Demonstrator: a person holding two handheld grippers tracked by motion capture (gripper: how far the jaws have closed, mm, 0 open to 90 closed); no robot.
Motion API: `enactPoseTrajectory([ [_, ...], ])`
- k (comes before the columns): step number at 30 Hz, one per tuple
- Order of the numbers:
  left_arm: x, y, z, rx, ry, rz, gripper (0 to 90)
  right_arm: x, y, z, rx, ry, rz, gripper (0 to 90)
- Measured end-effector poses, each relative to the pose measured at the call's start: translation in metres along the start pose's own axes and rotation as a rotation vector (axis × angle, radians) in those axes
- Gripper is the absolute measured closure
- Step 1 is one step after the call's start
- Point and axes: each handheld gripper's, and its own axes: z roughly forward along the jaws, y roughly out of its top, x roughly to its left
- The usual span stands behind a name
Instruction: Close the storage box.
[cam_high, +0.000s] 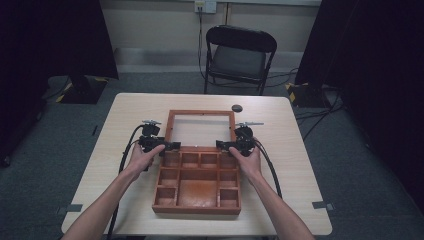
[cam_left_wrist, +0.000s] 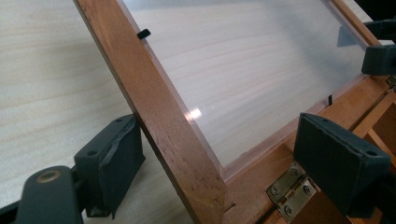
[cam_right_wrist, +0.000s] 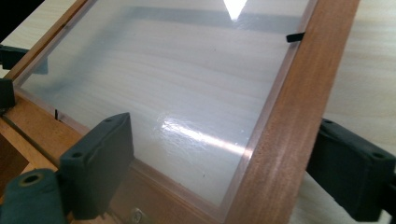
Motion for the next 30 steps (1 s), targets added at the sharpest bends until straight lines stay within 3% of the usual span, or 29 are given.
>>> enactPoseTrajectory([
  [2, -0.001, 0.000, 0.001, -0.008, 0.002, 0.003, 15.2, 0.000, 0.001, -0.004, -0.024, -0.006, 0.000, 17.6],
  [7, -0.004, 0.002, 0.001, -0.003, 0.004, 0.015, 15.6, 0.001, 0.002, -0.005, -0.026, -0.009, -0.001, 17.6],
  [14, -0.007, 0.004, -0.003, -0.024, 0.027, 0.071, 18.8, 0.002, 0.006, -0.012, -0.067, 0.020, 0.007, 18.1],
  [30, -0.006, 0.011, -0.020, -0.092, 0.006, 0.054, 26.1, 0.007, 0.013, -0.028, -0.109, 0.076, 0.009, 20.5],
])
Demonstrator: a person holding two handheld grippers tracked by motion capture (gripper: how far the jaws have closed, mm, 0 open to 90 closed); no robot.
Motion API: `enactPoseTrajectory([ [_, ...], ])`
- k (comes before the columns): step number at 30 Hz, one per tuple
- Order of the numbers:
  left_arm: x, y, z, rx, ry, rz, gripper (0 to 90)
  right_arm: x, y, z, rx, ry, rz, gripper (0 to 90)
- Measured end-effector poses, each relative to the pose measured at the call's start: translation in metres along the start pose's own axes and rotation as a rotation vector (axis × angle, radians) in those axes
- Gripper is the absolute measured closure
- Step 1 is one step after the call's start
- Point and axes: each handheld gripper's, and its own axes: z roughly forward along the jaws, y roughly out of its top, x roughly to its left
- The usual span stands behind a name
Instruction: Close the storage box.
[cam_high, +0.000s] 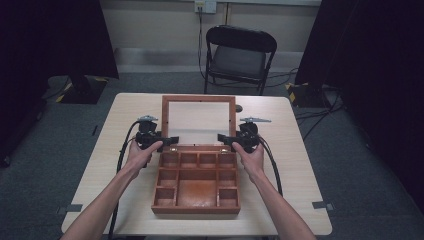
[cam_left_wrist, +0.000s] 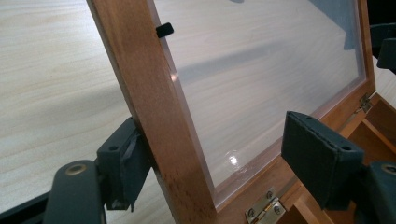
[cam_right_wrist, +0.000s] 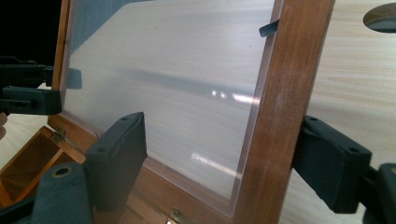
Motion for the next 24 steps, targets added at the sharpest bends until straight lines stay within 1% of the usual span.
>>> enactPoseTrajectory([
  [2, 0.000, 0.001, -0.001, 0.000, 0.006, 0.006, 27.1, 0.000, 0.000, -0.001, -0.002, 0.001, -0.003, 20.5],
  [3, 0.000, 0.001, -0.002, -0.008, 0.013, 0.007, 30.4, 0.001, 0.001, -0.002, -0.005, 0.004, -0.006, 20.6],
  [4, 0.000, 0.002, -0.004, -0.015, 0.009, 0.029, 30.1, 0.001, 0.001, -0.003, -0.005, 0.004, -0.005, 20.9],
  [7, -0.001, 0.002, -0.005, -0.030, 0.010, 0.031, 29.7, 0.002, 0.002, -0.004, -0.008, 0.006, -0.006, 21.1],
  [9, -0.002, 0.005, -0.008, -0.036, 0.010, 0.032, 30.9, 0.004, 0.002, -0.006, -0.011, 0.017, -0.018, 17.0],
  [10, -0.002, 0.005, -0.009, -0.043, 0.012, 0.036, 31.6, 0.004, 0.002, -0.007, -0.014, 0.036, -0.022, 14.1],
  [11, -0.002, 0.005, -0.009, -0.043, 0.012, 0.036, 33.1, 0.004, 0.002, -0.008, -0.018, 0.053, -0.018, 13.5],
  [12, -0.002, 0.006, -0.011, -0.044, 0.011, 0.033, 33.1, 0.004, 0.002, -0.008, -0.018, 0.053, -0.018, 13.5],
  [13, -0.002, 0.006, -0.014, -0.052, 0.004, 0.029, 34.7, 0.004, 0.003, -0.009, -0.023, 0.056, -0.018, 14.5],
  [14, -0.002, 0.005, -0.019, -0.063, -0.002, 0.031, 37.1, 0.005, 0.004, -0.012, -0.029, 0.061, -0.026, 17.7],
  [16, -0.003, 0.006, -0.024, -0.078, -0.011, 0.030, 38.3, 0.006, 0.005, -0.015, -0.033, 0.066, -0.028, 19.8],
  [17, -0.003, 0.006, -0.024, -0.078, -0.011, 0.030, 39.0, 0.006, 0.005, -0.015, -0.033, 0.066, -0.028, 19.8],
  [19, -0.004, 0.008, -0.028, -0.100, -0.018, 0.029, 39.6, 0.007, 0.006, -0.018, -0.043, 0.070, -0.030, 21.2],
  [20, -0.006, 0.011, -0.032, -0.115, -0.017, 0.034, 39.9, 0.008, 0.007, -0.021, -0.048, 0.071, -0.033, 22.0],
  [21, -0.006, 0.011, -0.032, -0.115, -0.017, 0.034, 40.3, 0.008, 0.007, -0.021, -0.048, 0.071, -0.033, 22.0],
  [22, -0.007, 0.012, -0.034, -0.126, -0.017, 0.036, 40.3, 0.009, 0.007, -0.021, -0.049, 0.073, -0.034, 22.4],
  [23, -0.008, 0.013, -0.036, -0.137, -0.015, 0.039, 41.9, 0.009, 0.007, -0.024, -0.055, 0.073, -0.039, 24.6],
  [24, -0.008, 0.013, -0.036, -0.137, -0.015, 0.039, 43.1, 0.009, 0.007, -0.024, -0.055, 0.073, -0.039, 24.6],
])
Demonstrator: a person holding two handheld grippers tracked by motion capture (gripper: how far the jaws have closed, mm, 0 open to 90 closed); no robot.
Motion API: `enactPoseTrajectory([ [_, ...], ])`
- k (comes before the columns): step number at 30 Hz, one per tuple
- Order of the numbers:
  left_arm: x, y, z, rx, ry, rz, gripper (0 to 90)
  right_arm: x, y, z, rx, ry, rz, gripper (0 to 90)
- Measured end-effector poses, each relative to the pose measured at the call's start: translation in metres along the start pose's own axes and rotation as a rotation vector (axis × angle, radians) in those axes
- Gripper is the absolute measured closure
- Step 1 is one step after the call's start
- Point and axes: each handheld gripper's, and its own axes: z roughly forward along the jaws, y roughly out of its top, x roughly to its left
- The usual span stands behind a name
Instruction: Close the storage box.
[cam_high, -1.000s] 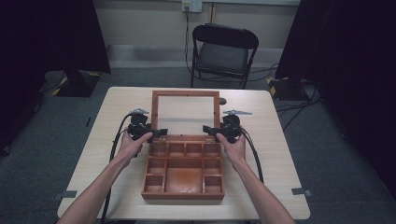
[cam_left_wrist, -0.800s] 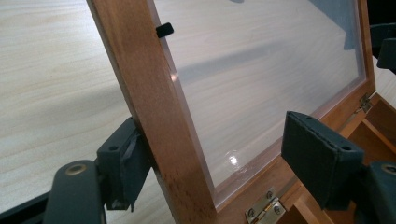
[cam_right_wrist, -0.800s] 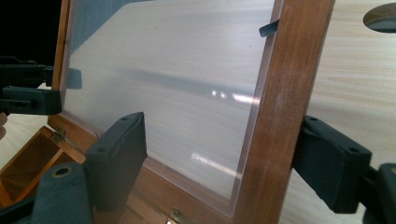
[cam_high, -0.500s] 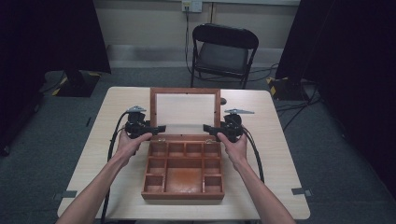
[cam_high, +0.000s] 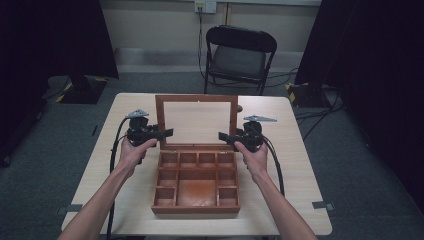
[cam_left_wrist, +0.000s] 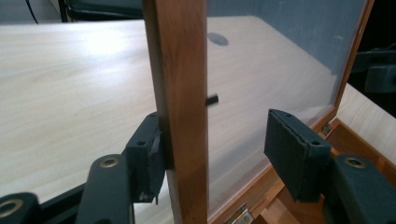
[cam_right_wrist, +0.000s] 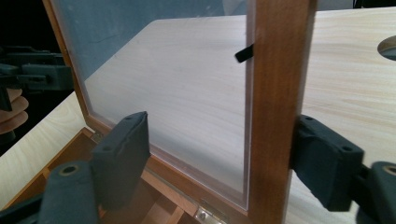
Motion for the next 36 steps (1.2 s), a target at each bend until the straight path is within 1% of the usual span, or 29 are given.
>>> enactPoseTrajectory([
  [1, 0.000, 0.000, -0.002, 0.002, 0.004, 0.013, 43.1, 0.000, 0.000, -0.001, -0.002, 0.001, 0.003, 25.0],
  [2, 0.000, 0.000, -0.004, 0.000, 0.000, 0.011, 46.6, 0.000, 0.001, -0.003, -0.003, -0.001, -0.004, 27.7],
  [4, 0.000, 0.000, -0.005, 0.000, -0.004, 0.011, 48.5, 0.001, 0.001, -0.004, -0.006, -0.007, -0.011, 28.5],
  [7, -0.003, 0.000, -0.010, -0.008, -0.010, 0.024, 50.4, 0.002, 0.000, -0.008, -0.007, -0.009, -0.015, 32.7],
  [8, -0.003, 0.000, -0.010, -0.008, -0.010, 0.024, 50.7, 0.002, 0.000, -0.008, -0.007, -0.009, -0.015, 32.7],
  [9, -0.005, 0.001, -0.012, -0.011, -0.009, 0.033, 51.4, 0.002, 0.000, -0.009, -0.006, -0.006, -0.012, 33.5],
  [11, -0.006, 0.002, -0.013, -0.015, -0.009, 0.034, 52.9, 0.002, 0.000, -0.010, -0.005, -0.002, -0.011, 33.8],
  [12, -0.007, 0.003, -0.015, -0.024, -0.008, 0.043, 53.5, 0.001, 0.000, -0.011, -0.013, 0.009, -0.008, 34.8],
  [13, -0.007, 0.003, -0.015, -0.024, -0.008, 0.043, 53.5, 0.001, 0.000, -0.011, -0.013, 0.009, -0.008, 34.8],
  [14, -0.008, 0.005, -0.018, -0.045, -0.016, 0.039, 53.7, 0.000, 0.001, -0.011, -0.021, 0.020, -0.002, 35.4],
  [16, -0.009, 0.005, -0.019, -0.049, -0.016, 0.048, 53.9, 0.001, 0.001, -0.011, -0.023, 0.024, -0.002, 36.0],
  [18, -0.010, 0.005, -0.019, -0.048, -0.014, 0.048, 53.9, 0.000, 0.001, -0.011, -0.024, 0.027, -0.001, 36.1],
  [19, -0.011, 0.005, -0.020, -0.048, -0.016, 0.051, 54.0, -0.001, 0.002, -0.011, -0.027, 0.038, 0.003, 36.9],
  [23, -0.010, 0.005, -0.021, -0.042, -0.020, 0.060, 54.4, -0.001, 0.003, -0.012, -0.028, 0.038, 0.006, 37.6],
  [24, -0.011, 0.006, -0.022, -0.043, -0.023, 0.054, 54.4, 0.000, 0.004, -0.013, -0.018, 0.042, 0.007, 40.6],
  [25, -0.011, 0.006, -0.022, -0.038, -0.026, 0.055, 54.2, 0.000, 0.005, -0.013, -0.014, 0.030, -0.001, 42.8],
  [27, -0.011, 0.006, -0.022, -0.039, -0.033, 0.046, 53.8, -0.001, 0.005, -0.014, -0.003, 0.030, -0.009, 44.7],
  [29, -0.012, 0.007, -0.021, -0.038, -0.035, 0.044, 53.5, -0.002, 0.007, -0.016, 0.012, 0.038, 0.000, 44.9],
  [31, -0.013, 0.008, -0.021, -0.026, -0.036, 0.050, 53.4, -0.003, 0.008, -0.018, 0.031, 0.044, 0.002, 44.9],
  [32, -0.013, 0.008, -0.020, -0.027, -0.039, 0.044, 53.4, -0.003, 0.009, -0.019, 0.038, 0.042, 0.007, 44.8],
  [34, -0.014, 0.008, -0.020, -0.027, -0.046, 0.040, 53.2, -0.002, 0.010, -0.020, 0.056, 0.045, -0.002, 41.9],
  [35, -0.015, 0.008, -0.020, -0.023, -0.049, 0.048, 53.0, -0.002, 0.010, -0.021, 0.057, 0.049, 0.015, 40.4],
  [36, -0.016, 0.008, -0.021, -0.024, -0.052, 0.044, 52.8, -0.001, 0.010, -0.022, 0.062, 0.048, 0.026, 39.4],
])
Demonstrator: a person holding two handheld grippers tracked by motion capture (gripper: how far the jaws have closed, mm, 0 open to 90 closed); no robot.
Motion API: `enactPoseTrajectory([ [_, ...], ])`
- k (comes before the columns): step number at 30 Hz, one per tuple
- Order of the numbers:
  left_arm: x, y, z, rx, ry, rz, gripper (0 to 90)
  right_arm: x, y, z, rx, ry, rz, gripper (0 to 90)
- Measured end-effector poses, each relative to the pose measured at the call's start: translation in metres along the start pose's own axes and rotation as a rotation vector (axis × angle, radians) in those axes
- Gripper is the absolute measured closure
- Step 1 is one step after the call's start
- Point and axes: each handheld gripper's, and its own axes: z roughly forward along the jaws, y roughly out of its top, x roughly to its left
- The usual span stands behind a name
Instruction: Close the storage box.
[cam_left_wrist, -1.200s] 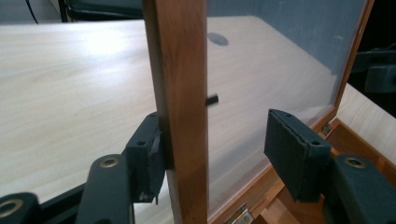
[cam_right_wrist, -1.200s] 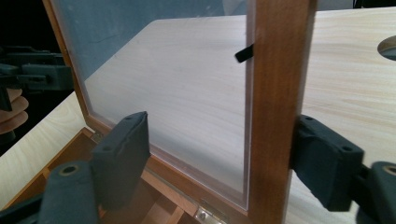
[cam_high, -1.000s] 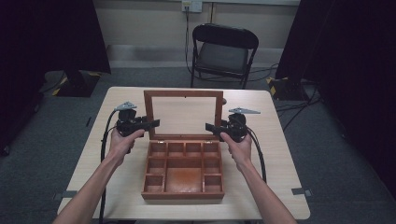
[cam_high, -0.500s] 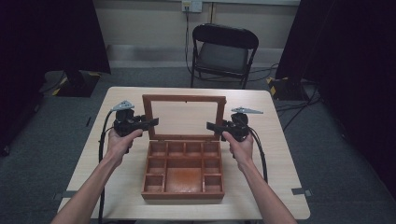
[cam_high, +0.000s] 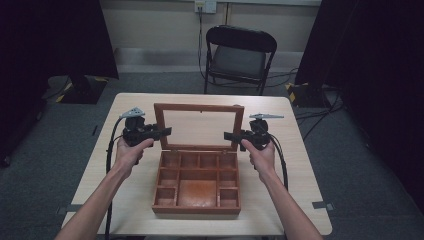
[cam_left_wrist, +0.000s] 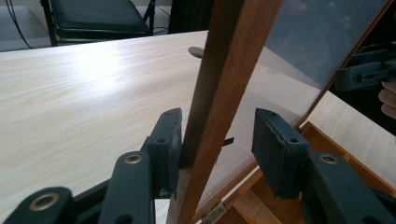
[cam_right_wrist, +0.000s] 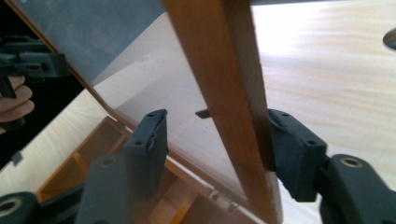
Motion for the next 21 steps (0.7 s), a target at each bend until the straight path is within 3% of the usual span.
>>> enactPoseTrajectory([
  [4, -0.003, -0.002, -0.004, 0.008, -0.002, 0.003, 51.5, 0.007, 0.002, -0.009, 0.004, -0.009, -0.019, 37.0],
  [7, -0.005, -0.004, -0.006, 0.003, -0.005, -0.002, 50.9, 0.009, 0.001, -0.017, -0.022, 0.014, 0.013, 36.9],
  [9, -0.005, -0.005, -0.007, 0.005, -0.007, 0.000, 50.8, 0.009, 0.001, -0.018, -0.022, 0.006, 0.002, 38.4],
  [10, -0.006, -0.005, -0.008, 0.009, -0.010, 0.004, 50.1, 0.013, 0.001, -0.020, -0.003, -0.014, -0.029, 41.0],
  [21, -0.018, -0.003, -0.022, -0.006, -0.023, 0.015, 47.8, 0.014, -0.007, -0.033, -0.013, -0.009, -0.004, 45.1],
])
